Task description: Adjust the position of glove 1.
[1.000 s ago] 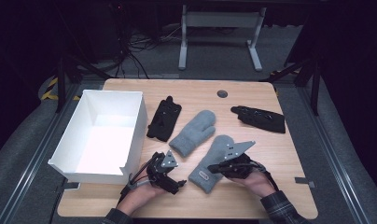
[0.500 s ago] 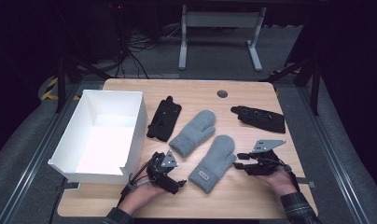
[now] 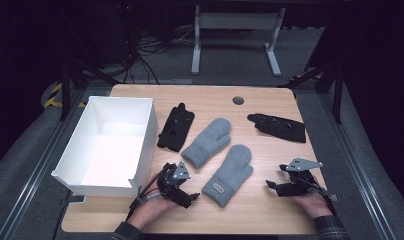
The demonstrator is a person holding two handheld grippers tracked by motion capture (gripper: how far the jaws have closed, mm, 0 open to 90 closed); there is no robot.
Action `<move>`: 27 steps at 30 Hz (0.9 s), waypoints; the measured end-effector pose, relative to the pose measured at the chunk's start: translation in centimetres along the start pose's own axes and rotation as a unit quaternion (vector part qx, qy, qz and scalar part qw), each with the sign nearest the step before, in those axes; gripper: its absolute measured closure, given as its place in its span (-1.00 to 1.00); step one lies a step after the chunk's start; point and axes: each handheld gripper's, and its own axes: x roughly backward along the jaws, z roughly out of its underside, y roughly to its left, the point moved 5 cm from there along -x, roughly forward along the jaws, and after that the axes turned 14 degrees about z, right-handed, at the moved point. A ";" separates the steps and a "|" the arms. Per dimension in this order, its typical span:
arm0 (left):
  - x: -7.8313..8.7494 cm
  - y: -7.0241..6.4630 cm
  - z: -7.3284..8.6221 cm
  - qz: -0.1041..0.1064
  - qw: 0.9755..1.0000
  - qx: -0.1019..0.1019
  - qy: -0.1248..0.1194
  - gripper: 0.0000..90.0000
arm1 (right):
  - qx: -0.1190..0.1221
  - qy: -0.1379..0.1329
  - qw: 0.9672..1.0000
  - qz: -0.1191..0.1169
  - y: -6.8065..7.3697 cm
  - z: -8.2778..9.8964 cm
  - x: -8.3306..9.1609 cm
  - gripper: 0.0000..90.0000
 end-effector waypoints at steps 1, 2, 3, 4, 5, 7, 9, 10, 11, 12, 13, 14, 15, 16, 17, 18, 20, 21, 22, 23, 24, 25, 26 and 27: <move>0.0 0.0 0.0 0.000 1.000 0.001 0.001 -0.99 | -0.005 0.001 1.000 0.002 -0.1 0.1 -0.1 -0.67; 0.0 0.0 0.0 0.000 1.000 0.001 0.004 -0.99 | -0.011 0.002 1.000 -0.001 -0.2 0.2 -0.1 -0.67; 0.1 0.0 -0.1 -0.001 1.000 0.003 0.009 -0.99 | -0.012 -0.001 1.000 0.001 -0.3 0.2 -0.2 -0.68; 0.1 0.0 -0.1 -0.002 1.000 0.004 0.012 -1.00 | -0.014 -0.003 1.000 0.002 -0.4 0.2 -0.3 -0.69; 0.2 0.0 -0.1 -0.004 1.000 0.006 0.017 -0.99 | -0.014 -0.002 1.000 0.002 -0.4 0.2 -0.3 -0.70; 0.2 -0.1 -0.1 -0.004 1.000 0.007 0.020 -0.99 | -0.013 -0.001 1.000 0.001 -0.3 0.2 -0.3 -0.71; 0.4 -0.2 -0.2 -0.004 1.000 0.012 0.024 -0.97 | -0.014 -0.001 1.000 0.000 -0.3 0.2 -0.3 -0.72; 0.5 -0.3 -0.2 -0.002 1.000 0.012 0.023 -0.97 | -0.014 -0.001 1.000 0.000 -0.3 0.2 -0.3 -0.72; 0.5 -0.3 -0.2 -0.002 1.000 0.012 0.023 -0.96 | -0.014 -0.001 1.000 0.000 -0.3 0.2 -0.3 -0.72; 0.7 -0.4 -0.3 -0.001 1.000 0.014 0.024 -0.96 | -0.014 -0.001 1.000 0.000 -0.3 0.2 -0.3 -0.72; 0.7 -0.5 -0.3 0.000 1.000 0.016 0.023 -0.96 | -0.014 -0.001 1.000 0.000 -0.3 0.2 -0.3 -0.72; 0.8 -0.6 -0.4 0.000 1.000 0.018 0.021 -0.96 | -0.014 -0.001 1.000 0.000 -0.3 0.2 -0.3 -0.72; 1.1 -0.7 -0.6 0.003 1.000 0.026 0.017 -0.96 | -0.014 -0.001 1.000 0.000 -0.3 0.2 -0.3 -0.72; 1.2 -0.7 -0.7 0.004 0.999 0.031 0.014 -0.96 | -0.014 -0.001 1.000 0.000 -0.3 0.2 -0.3 -0.72; 1.2 -0.7 -0.7 0.004 0.999 0.031 0.014 -0.96 | -0.014 -0.001 1.000 0.000 -0.3 0.2 -0.3 -0.72; 1.4 -0.6 -0.9 0.003 0.999 0.034 0.013 -0.96 | -0.014 -0.001 1.000 0.000 -0.3 0.2 -0.3 -0.72; 1.8 -0.6 -1.4 0.003 0.999 0.040 0.004 -0.95 | -0.013 0.000 1.000 0.000 -0.3 0.2 -0.3 -0.73; 1.8 -0.6 -1.4 0.003 0.999 0.040 0.004 -0.95 | -0.013 0.000 1.000 0.000 -0.3 0.2 -0.3 -0.73; 1.9 -0.5 -1.6 0.000 0.999 0.041 0.004 -0.95 | -0.013 0.000 1.000 0.000 -0.3 0.2 -0.3 -0.73; 2.0 -0.4 -1.9 -0.003 0.999 0.042 0.004 -0.94 | -0.013 0.000 1.000 -0.001 -0.3 0.2 -0.3 -0.73; 2.1 -0.4 -2.1 -0.001 0.999 0.045 0.004 -0.94 | -0.013 0.000 1.000 -0.001 -0.3 0.2 -0.3 -0.73; 2.2 -0.4 -2.4 0.003 0.999 0.048 -0.002 -0.93 | -0.013 0.000 1.000 -0.001 -0.3 0.2 -0.3 -0.73; 2.2 -0.3 -2.6 0.000 0.999 0.047 0.000 -0.91 | -0.013 0.000 1.000 -0.001 -0.3 0.2 -0.3 -0.73; 2.2 -0.2 -2.8 -0.006 0.999 0.046 0.005 -0.90 | -0.013 0.000 1.000 -0.001 -0.3 0.2 -0.3 -0.73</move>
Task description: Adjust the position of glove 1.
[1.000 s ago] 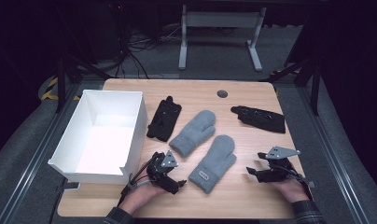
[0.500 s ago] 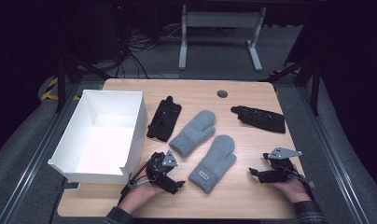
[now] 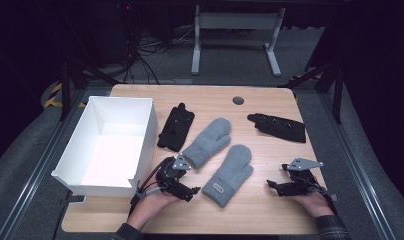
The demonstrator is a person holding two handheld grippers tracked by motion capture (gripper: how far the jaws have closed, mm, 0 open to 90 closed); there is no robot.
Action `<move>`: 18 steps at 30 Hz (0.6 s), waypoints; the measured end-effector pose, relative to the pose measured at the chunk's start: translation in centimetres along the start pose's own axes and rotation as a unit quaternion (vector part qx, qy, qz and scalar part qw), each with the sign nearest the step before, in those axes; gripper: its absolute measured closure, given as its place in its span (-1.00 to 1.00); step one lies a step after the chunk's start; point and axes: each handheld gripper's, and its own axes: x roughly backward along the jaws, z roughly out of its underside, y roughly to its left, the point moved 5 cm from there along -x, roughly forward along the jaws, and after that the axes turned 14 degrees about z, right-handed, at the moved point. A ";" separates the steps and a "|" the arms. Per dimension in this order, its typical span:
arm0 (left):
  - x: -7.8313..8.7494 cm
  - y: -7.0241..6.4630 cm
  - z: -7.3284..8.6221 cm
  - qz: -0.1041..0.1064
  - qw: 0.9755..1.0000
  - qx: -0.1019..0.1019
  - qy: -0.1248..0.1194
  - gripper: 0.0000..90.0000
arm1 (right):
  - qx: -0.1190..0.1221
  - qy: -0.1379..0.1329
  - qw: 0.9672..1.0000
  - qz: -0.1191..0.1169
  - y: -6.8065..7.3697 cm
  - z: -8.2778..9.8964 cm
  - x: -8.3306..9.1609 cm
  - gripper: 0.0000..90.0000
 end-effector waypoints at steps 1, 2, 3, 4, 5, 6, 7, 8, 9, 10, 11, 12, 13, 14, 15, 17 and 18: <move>0.0 0.1 -0.3 -0.004 1.000 -0.001 0.001 -0.89 | 0.000 0.000 1.000 0.000 0.0 0.0 0.0 -0.73; 0.0 0.1 -0.4 -0.003 1.000 0.000 0.001 -0.88 | 0.000 0.000 1.000 -0.001 0.0 0.0 0.0 -0.73; 0.0 0.2 -0.8 -0.003 1.000 0.001 -0.004 -0.87 | 0.000 0.000 1.000 0.000 0.0 0.0 0.0 -0.73; 0.0 0.3 -1.0 -0.003 1.000 0.003 -0.008 -0.85 | 0.000 0.000 1.000 0.000 0.0 0.0 0.0 -0.73; -0.1 0.3 -1.3 -0.003 1.000 0.005 -0.004 -0.83 | 0.000 0.000 1.000 0.000 0.0 0.0 0.0 -0.73; -0.1 0.4 -1.6 -0.003 1.000 0.004 -0.006 -0.83 | 0.000 0.000 1.000 0.000 0.0 0.0 0.0 -0.73; -0.1 0.4 -1.6 -0.003 1.000 0.004 -0.006 -0.82 | 0.000 0.000 1.000 0.000 0.0 0.0 0.0 -0.73; -0.1 0.5 -2.1 -0.007 1.000 -0.001 -0.003 -0.82 | 0.000 0.000 1.000 0.000 0.0 0.0 0.0 -0.73; -0.2 0.5 -2.3 -0.010 1.000 -0.007 -0.002 -0.82 | 0.000 0.000 1.000 0.000 0.0 0.0 0.0 -0.73; -0.2 0.6 -2.7 -0.010 1.000 -0.006 -0.002 -0.80 | 0.000 0.000 1.000 0.000 0.0 0.0 0.0 -0.73; -0.2 0.7 -2.9 -0.011 1.000 -0.006 -0.002 -0.80 | 0.000 0.000 1.000 0.000 0.0 0.0 0.0 -0.73; -0.2 0.8 -3.4 -0.012 1.000 -0.007 -0.002 -0.79 | 0.000 0.000 1.000 0.000 0.0 0.0 0.0 -0.73; -0.2 0.9 -3.6 -0.011 1.000 -0.007 -0.004 -0.77 | 0.000 0.000 1.000 0.000 0.0 0.0 0.0 -0.73; -0.2 1.2 -4.0 -0.008 1.000 -0.005 -0.013 -0.76 | 0.000 0.000 1.000 0.000 0.0 0.0 0.0 -0.73; -0.2 1.2 -4.0 -0.008 1.000 -0.005 -0.013 -0.72 | 0.000 0.000 1.000 0.000 0.0 0.0 0.0 -0.73; -0.2 1.7 -4.6 -0.010 1.000 -0.003 -0.008 -0.71 | 0.000 0.000 1.000 0.000 0.0 0.0 0.0 -0.73; -0.2 1.9 -4.9 -0.011 1.000 -0.003 -0.010 -0.70 | 0.000 0.000 1.000 0.000 0.0 0.0 0.0 -0.73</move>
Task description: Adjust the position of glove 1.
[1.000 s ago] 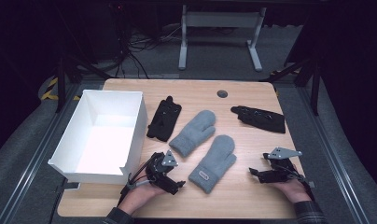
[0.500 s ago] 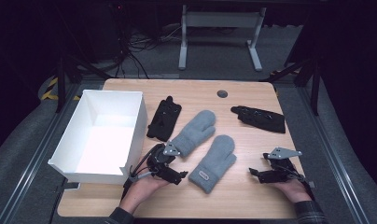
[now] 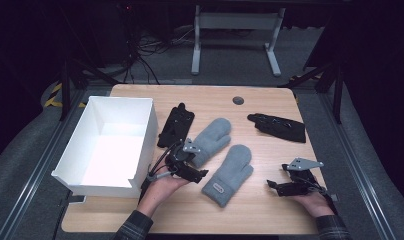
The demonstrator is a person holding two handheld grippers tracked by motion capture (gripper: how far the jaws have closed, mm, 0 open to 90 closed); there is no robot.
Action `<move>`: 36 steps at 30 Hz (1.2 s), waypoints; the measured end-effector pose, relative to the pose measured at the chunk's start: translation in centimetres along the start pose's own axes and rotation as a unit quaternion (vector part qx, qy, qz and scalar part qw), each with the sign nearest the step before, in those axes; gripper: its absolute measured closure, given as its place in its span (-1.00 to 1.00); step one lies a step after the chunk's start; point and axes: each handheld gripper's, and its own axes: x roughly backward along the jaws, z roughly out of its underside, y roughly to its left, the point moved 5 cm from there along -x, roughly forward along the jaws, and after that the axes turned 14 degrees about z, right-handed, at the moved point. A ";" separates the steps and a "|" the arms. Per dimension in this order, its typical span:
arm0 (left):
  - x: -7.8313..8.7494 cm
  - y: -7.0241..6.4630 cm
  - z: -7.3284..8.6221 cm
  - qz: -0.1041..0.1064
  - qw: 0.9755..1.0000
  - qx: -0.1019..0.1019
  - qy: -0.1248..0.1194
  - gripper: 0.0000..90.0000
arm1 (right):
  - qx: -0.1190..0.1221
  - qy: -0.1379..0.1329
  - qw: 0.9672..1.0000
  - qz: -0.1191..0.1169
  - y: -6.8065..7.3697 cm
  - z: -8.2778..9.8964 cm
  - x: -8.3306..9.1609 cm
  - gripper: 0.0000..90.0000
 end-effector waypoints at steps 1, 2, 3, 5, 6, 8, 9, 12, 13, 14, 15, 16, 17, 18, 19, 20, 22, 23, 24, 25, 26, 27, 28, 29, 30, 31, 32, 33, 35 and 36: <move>0.0 0.2 -0.3 -0.001 1.000 -0.001 -0.007 -0.68 | 0.000 0.000 1.000 0.001 0.0 0.0 0.0 -0.73; 0.0 0.4 -0.6 -0.001 1.000 -0.001 -0.012 -0.66 | 0.000 0.000 1.000 0.001 0.0 0.0 0.0 -0.73; -0.2 0.6 -0.8 -0.002 1.000 -0.001 -0.007 -0.66 | 0.000 0.000 1.000 0.001 0.0 0.0 0.0 -0.73; -0.4 1.0 -1.2 -0.007 1.000 -0.002 -0.001 -0.66 | 0.000 0.000 1.000 0.000 0.0 0.0 0.0 -0.73; -0.6 1.1 -1.5 -0.007 1.000 -0.002 -0.003 -0.65 | 0.000 0.000 1.000 0.000 0.0 0.0 0.0 -0.73; -0.8 1.5 -1.9 -0.009 1.000 -0.004 -0.009 -0.62 | 0.000 0.000 1.000 0.000 0.0 0.0 0.0 -0.73; -1.1 1.8 -2.0 -0.009 1.000 -0.001 -0.003 -0.61 | 0.000 0.000 1.000 0.000 0.0 0.0 0.0 -0.73; -1.3 2.2 -2.4 -0.008 1.000 -0.001 -0.003 -0.59 | 0.000 0.000 1.000 0.000 0.0 0.0 0.0 -0.73; -1.3 2.4 -2.7 -0.008 1.000 -0.003 -0.005 -0.53 | 0.000 0.000 1.000 0.000 0.0 0.0 0.0 -0.73; -1.3 2.9 -3.1 -0.014 1.000 -0.003 -0.012 -0.50 | 0.000 0.000 1.000 0.000 0.0 0.0 0.0 -0.73; -1.3 3.2 -3.3 -0.016 1.000 -0.002 -0.008 -0.47 | 0.000 0.000 1.000 0.000 0.0 0.0 0.0 -0.73; -1.4 3.5 -3.4 -0.017 1.000 -0.003 -0.006 -0.43 | 0.000 0.001 1.000 0.000 0.0 0.0 0.0 -0.73; -1.4 3.7 -3.6 -0.017 1.000 -0.002 -0.009 -0.36 | 0.000 0.000 1.000 0.000 0.0 0.0 0.0 -0.73; -1.4 4.0 -3.8 -0.016 1.000 -0.001 -0.014 -0.28 | 0.000 0.000 1.000 0.000 0.0 0.0 0.0 -0.73; -1.4 4.0 -3.8 -0.016 1.000 -0.001 -0.014 -0.08 | 0.000 0.000 1.000 0.000 0.0 0.0 0.0 -0.73; -1.5 4.4 -4.1 -0.011 1.000 0.001 -0.027 0.05 | 0.000 0.000 1.000 0.000 0.0 0.0 0.0 -0.73; -1.8 4.9 -4.3 -0.009 1.000 0.006 -0.022 0.22 | 0.000 0.001 1.000 0.000 0.0 0.0 0.0 -0.73; -2.0 5.0 -4.4 -0.007 1.000 0.009 -0.021 0.31 | 0.000 0.000 1.000 0.000 0.0 0.0 0.0 -0.73; -2.0 5.0 -4.4 -0.007 1.000 0.009 -0.021 0.40 | 0.000 0.000 1.000 0.000 0.0 0.0 0.0 -0.73; -2.4 5.3 -4.6 -0.008 1.000 0.010 -0.017 0.40 | 0.000 0.000 1.000 0.000 0.0 0.0 0.0 -0.73; -2.8 5.5 -4.7 -0.011 1.000 0.012 -0.015 0.52 | 0.000 0.000 1.000 0.000 0.0 0.0 0.0 -0.73; -3.0 5.7 -4.7 -0.015 1.000 0.012 -0.011 0.61 | 0.000 0.000 1.000 0.000 0.0 0.0 0.0 -0.73; -3.4 6.0 -4.7 -0.016 1.000 0.011 -0.009 0.72 | -0.001 0.000 1.000 0.000 0.0 0.0 0.0 -0.73; -3.7 6.3 -4.7 -0.017 1.000 0.011 -0.005 0.80 | 0.000 0.000 1.000 0.000 0.0 0.0 0.0 -0.73; -4.0 6.6 -4.5 -0.018 1.000 0.016 -0.001 0.88 | -0.001 0.000 1.000 0.000 0.0 0.0 0.0 -0.73; -4.2 6.8 -4.3 -0.013 1.000 0.019 0.005 0.96 | 0.000 0.000 1.000 0.000 0.0 0.0 0.0 -0.73; -4.4 7.0 -4.1 -0.009 1.000 0.023 0.007 0.99 | 0.000 0.000 1.000 0.000 0.0 0.0 0.0 -0.73; -4.5 7.1 -4.0 -0.007 1.000 0.025 0.010 0.99 | -0.001 0.000 1.000 0.000 0.0 0.0 0.0 -0.73; -4.6 7.0 -3.6 -0.001 1.000 0.026 0.017 1.00 | -0.001 0.000 1.000 0.000 0.0 0.0 0.0 -0.73; -4.6 6.9 -3.5 0.002 0.999 0.027 0.021 1.00 | 0.000 0.000 1.000 0.000 0.0 0.0 0.0 -0.73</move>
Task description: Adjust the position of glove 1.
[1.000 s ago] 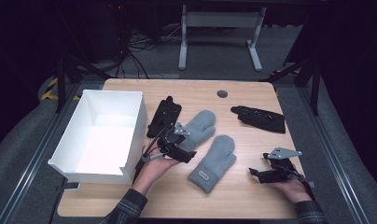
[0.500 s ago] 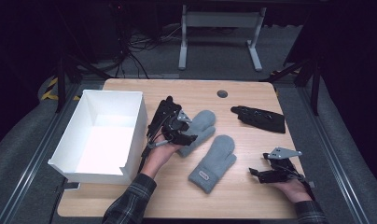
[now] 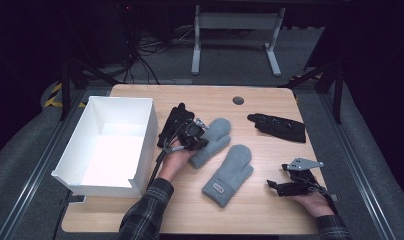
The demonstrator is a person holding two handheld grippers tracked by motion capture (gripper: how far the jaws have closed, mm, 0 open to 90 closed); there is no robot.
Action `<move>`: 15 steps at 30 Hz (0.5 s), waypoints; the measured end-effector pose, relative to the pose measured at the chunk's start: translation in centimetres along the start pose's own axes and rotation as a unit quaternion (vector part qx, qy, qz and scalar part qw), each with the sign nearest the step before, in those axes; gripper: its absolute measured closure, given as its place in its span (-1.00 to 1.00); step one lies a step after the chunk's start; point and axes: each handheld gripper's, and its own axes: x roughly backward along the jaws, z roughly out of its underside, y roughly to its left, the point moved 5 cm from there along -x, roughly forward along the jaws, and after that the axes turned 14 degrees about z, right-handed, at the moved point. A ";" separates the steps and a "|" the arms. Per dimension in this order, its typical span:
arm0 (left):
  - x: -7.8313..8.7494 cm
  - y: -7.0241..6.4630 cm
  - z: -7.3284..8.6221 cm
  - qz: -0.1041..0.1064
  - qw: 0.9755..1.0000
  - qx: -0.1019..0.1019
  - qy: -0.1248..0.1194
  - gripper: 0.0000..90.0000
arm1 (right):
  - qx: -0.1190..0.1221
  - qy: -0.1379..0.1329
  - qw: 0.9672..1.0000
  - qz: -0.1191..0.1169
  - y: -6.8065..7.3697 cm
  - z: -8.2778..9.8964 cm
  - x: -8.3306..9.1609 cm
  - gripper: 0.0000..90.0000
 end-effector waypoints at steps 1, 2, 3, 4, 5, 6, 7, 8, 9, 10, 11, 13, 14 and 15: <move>0.0 -0.1 0.1 0.001 1.000 -0.001 0.000 1.00 | 0.000 0.000 1.000 0.000 0.0 0.0 0.0 -0.73; 0.1 -0.2 0.3 0.004 1.000 -0.002 0.000 1.00 | 0.000 0.000 1.000 0.000 0.0 0.0 0.0 -0.73; 0.2 -0.3 0.5 0.005 1.000 -0.004 0.003 1.00 | 0.000 0.000 1.000 0.000 0.0 0.0 0.0 -0.73; 0.4 -0.5 0.8 0.012 1.000 -0.002 0.006 1.00 | 0.000 0.000 1.000 0.000 0.0 0.0 0.0 -0.73; 0.5 -0.7 0.9 0.013 1.000 -0.001 0.005 1.00 | 0.000 0.000 1.000 0.000 0.0 0.0 0.0 -0.73; 0.6 -0.8 1.1 0.015 1.000 -0.001 0.007 1.00 | 0.000 0.000 1.000 0.000 0.0 0.0 0.0 -0.73; 0.7 -1.0 1.3 0.016 1.000 0.000 0.007 1.00 | 0.000 0.000 1.000 0.000 0.0 0.0 0.0 -0.73; 0.9 -1.1 1.6 0.018 1.000 0.000 0.008 1.00 | 0.000 0.000 1.000 0.000 0.0 0.0 0.0 -0.73; 1.0 -1.3 1.8 0.019 1.000 0.001 0.009 1.00 | 0.000 0.000 1.000 0.000 0.0 0.0 0.0 -0.73; 1.1 -1.5 2.0 0.019 1.000 0.002 0.007 1.00 | 0.000 0.000 1.000 0.000 0.0 0.0 0.0 -0.73; 1.3 -1.7 2.4 0.021 1.000 0.002 0.008 1.00 | 0.000 0.000 1.000 0.000 0.0 0.0 0.0 -0.73; 1.6 -2.0 2.9 0.025 1.000 0.004 0.005 1.00 | 0.001 0.000 1.000 0.000 0.0 0.0 0.0 -0.73; 1.7 -2.3 3.2 0.028 1.000 0.005 0.008 1.00 | 0.001 0.000 1.000 0.000 0.0 0.0 0.0 -0.73; 1.7 -2.3 3.2 0.028 1.000 0.005 0.008 1.00 | 0.001 0.000 1.000 0.000 0.0 0.0 0.0 -0.73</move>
